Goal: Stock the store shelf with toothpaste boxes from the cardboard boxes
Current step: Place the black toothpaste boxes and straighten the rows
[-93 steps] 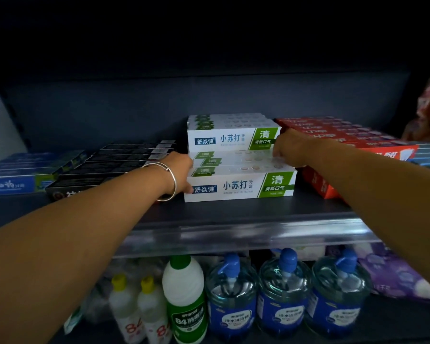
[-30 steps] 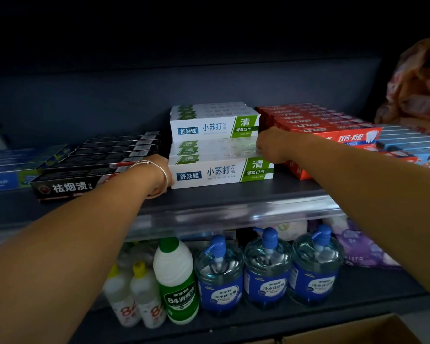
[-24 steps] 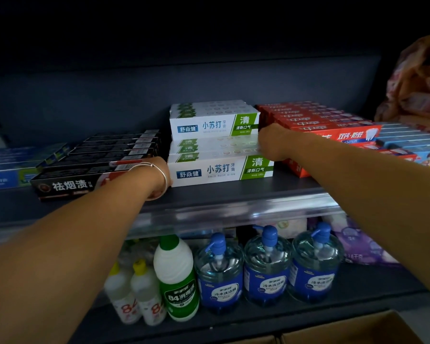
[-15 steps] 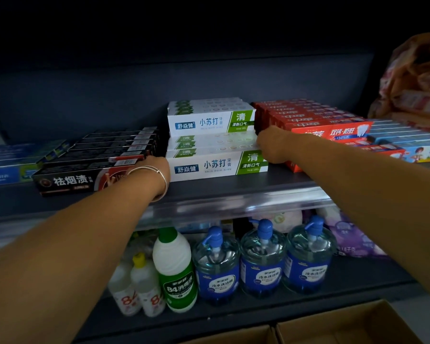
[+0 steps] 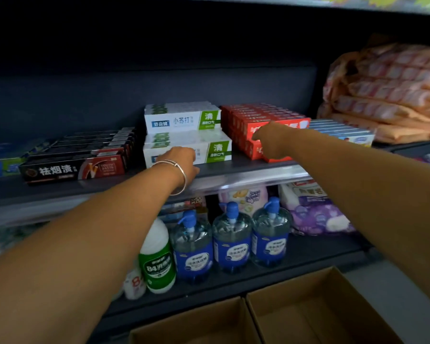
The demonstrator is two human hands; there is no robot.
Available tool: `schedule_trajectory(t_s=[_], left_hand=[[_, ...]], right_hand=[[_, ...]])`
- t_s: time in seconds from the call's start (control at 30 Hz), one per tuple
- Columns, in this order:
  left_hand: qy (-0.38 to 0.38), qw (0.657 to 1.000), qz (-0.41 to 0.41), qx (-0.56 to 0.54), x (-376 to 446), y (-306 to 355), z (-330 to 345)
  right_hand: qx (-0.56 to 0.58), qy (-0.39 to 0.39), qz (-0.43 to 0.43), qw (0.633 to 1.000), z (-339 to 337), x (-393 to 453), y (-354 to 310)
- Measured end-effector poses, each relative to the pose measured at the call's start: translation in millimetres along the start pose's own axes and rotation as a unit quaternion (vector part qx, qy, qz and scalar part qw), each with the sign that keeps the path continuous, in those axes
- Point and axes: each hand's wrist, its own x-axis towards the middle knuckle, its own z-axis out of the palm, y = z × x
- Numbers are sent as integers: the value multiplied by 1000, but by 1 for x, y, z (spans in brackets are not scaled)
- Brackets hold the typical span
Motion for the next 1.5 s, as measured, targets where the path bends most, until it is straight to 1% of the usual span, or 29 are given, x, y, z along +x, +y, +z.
schedule_trajectory(t_s=[0.13, 0.27, 0.4, 0.53, 0.7, 0.87, 1.0, 1.13, 1.3, 1.4, 1.5], left_hand=[[-1, 997, 28, -75, 13, 43, 15], [4, 992, 46, -117, 37, 88, 28], [23, 991, 44, -123, 61, 128, 37], [34, 995, 14, -96, 78, 151, 45], [50, 996, -51, -62, 87, 165, 53], [50, 990, -100, -89, 92, 178, 52], [48, 985, -129, -106, 94, 185, 51], [46, 985, -123, -108, 96, 183, 51], [49, 987, -91, -125, 96, 172, 51], [49, 988, -72, -127, 95, 167, 50], [51, 990, -60, -120, 95, 166, 49]], right_hand=[[-33, -12, -1, 999, 15, -10, 28], [-29, -14, 12, 999, 34, -9, 68], [-22, -19, 13, 999, 54, 1, 103], [36, -17, 12, 999, 71, 11, 131], [59, -15, 11, 998, 83, 25, 155], [59, -10, 5, 998, 95, 37, 172], [59, 12, -6, 998, 101, 44, 176], [75, 12, 1, 997, 101, 46, 174], [98, 19, 25, 995, 96, 43, 162], [113, -1, 51, 992, 90, 45, 153], [131, -2, 79, 988, 90, 44, 155]])
